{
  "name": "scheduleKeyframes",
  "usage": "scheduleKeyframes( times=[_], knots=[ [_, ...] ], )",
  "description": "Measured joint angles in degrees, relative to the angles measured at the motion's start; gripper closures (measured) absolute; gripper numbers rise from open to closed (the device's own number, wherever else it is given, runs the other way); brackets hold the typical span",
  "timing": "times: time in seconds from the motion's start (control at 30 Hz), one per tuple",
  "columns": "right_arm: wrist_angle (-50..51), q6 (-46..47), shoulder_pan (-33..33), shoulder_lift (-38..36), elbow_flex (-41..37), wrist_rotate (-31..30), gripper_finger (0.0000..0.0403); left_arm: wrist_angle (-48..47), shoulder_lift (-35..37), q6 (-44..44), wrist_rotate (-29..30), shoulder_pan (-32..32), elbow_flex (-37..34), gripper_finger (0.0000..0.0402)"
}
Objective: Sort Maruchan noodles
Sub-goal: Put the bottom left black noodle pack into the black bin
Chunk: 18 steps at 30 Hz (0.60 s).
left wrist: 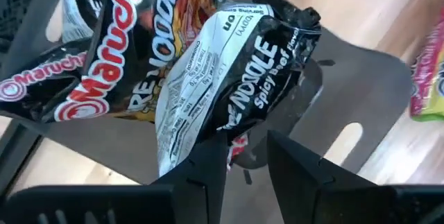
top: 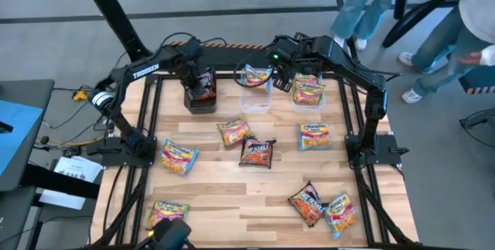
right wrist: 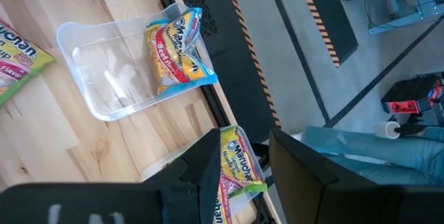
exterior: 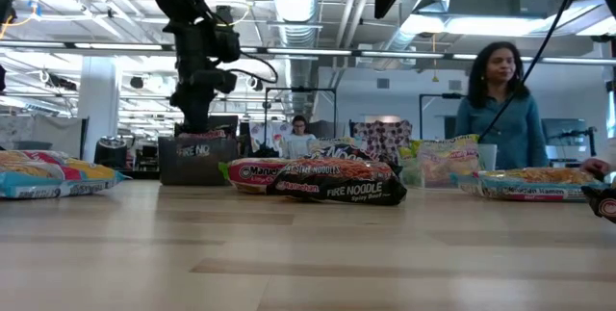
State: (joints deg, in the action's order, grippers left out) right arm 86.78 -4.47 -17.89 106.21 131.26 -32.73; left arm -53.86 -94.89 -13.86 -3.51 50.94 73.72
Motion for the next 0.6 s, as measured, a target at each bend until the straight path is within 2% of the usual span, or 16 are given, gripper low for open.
scheduleKeyframes(
  times=[0.27,0.6],
  knots=[
    [0.00,0.00,0.00,-0.02,0.00,0.00,0.0255,6.27,-1.81,1.23,10.25,0.10,-0.04,0.0304],
    [0.00,0.00,0.19,0.00,0.00,-0.02,0.0255,7.75,-1.73,0.97,7.55,0.48,0.43,0.0304]
  ],
)
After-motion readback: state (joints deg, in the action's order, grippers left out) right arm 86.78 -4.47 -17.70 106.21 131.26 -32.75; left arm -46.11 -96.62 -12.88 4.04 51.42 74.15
